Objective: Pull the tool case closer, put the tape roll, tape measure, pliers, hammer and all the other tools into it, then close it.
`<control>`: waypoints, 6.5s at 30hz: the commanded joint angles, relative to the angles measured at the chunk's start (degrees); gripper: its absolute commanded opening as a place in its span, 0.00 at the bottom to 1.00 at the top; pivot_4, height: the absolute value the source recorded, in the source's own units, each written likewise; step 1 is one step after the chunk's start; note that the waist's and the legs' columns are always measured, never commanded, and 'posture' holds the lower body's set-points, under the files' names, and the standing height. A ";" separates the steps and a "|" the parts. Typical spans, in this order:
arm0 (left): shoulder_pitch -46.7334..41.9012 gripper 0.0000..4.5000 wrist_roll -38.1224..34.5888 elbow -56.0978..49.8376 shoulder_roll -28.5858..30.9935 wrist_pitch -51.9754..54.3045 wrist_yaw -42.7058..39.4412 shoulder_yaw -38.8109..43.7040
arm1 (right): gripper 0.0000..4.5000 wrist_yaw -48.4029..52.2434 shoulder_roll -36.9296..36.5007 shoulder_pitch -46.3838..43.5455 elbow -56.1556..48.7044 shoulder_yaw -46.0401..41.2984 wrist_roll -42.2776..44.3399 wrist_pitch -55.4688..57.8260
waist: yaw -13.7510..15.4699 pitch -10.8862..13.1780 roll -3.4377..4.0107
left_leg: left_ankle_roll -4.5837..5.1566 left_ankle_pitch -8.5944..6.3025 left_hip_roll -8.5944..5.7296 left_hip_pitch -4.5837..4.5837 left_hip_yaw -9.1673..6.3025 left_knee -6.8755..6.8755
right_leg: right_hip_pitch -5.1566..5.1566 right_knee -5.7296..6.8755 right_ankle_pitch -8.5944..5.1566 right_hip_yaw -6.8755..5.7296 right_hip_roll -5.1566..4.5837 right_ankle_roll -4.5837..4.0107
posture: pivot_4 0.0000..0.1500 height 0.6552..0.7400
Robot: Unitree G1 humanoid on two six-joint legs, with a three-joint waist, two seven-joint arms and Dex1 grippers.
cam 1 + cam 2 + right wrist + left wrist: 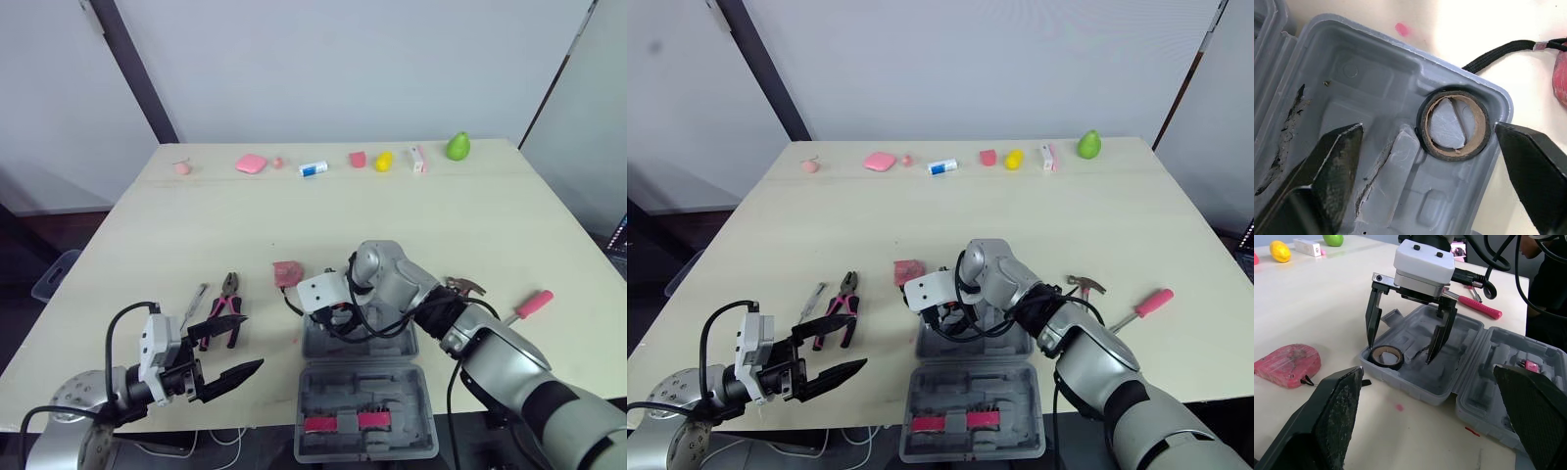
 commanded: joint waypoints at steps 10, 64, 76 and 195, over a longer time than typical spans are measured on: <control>-3.02 1.00 -1.26 -1.05 0.64 0.82 -0.14 -0.47 | 0.88 -6.22 0.09 7.82 -16.70 -16.21 12.88 7.01 | 0.08 0.00 -0.02 | 0.00 0.00 0.03 -0.01 0.00 -0.02 | 0.00 -0.02 0.00 0.00 -0.02 0.00 | 1.00 1.00; -3.04 1.00 -4.75 0.17 1.11 5.15 4.70 4.93 | 0.31 -21.32 -5.39 28.87 -33.65 -36.93 37.06 3.66 | 0.47 -0.04 -0.09 | 0.00 0.00 0.05 -0.01 -0.02 -0.32 | 0.04 -0.31 0.00 -0.01 -0.07 0.03 | 1.00 1.00; 0.22 1.00 -2.00 5.05 0.91 1.93 4.78 8.22 | 0.31 -23.52 -19.40 53.53 -44.18 -57.50 46.66 2.11 | 0.29 -0.04 -0.11 | 0.01 0.00 -0.03 -0.05 0.07 -0.62 | 0.07 -0.75 0.01 0.04 0.03 0.05 | 1.00 1.00; -26.29 0.09 28.61 5.68 -29.01 34.20 65.54 -16.41 | 1.00 -11.08 -31.64 55.90 -44.01 -54.46 56.10 -0.53 | 2.30 -0.54 -0.46 | 0.03 0.01 -0.17 0.14 -0.04 0.21 | 0.61 -0.66 0.28 0.30 0.22 0.46 | 1.00 1.00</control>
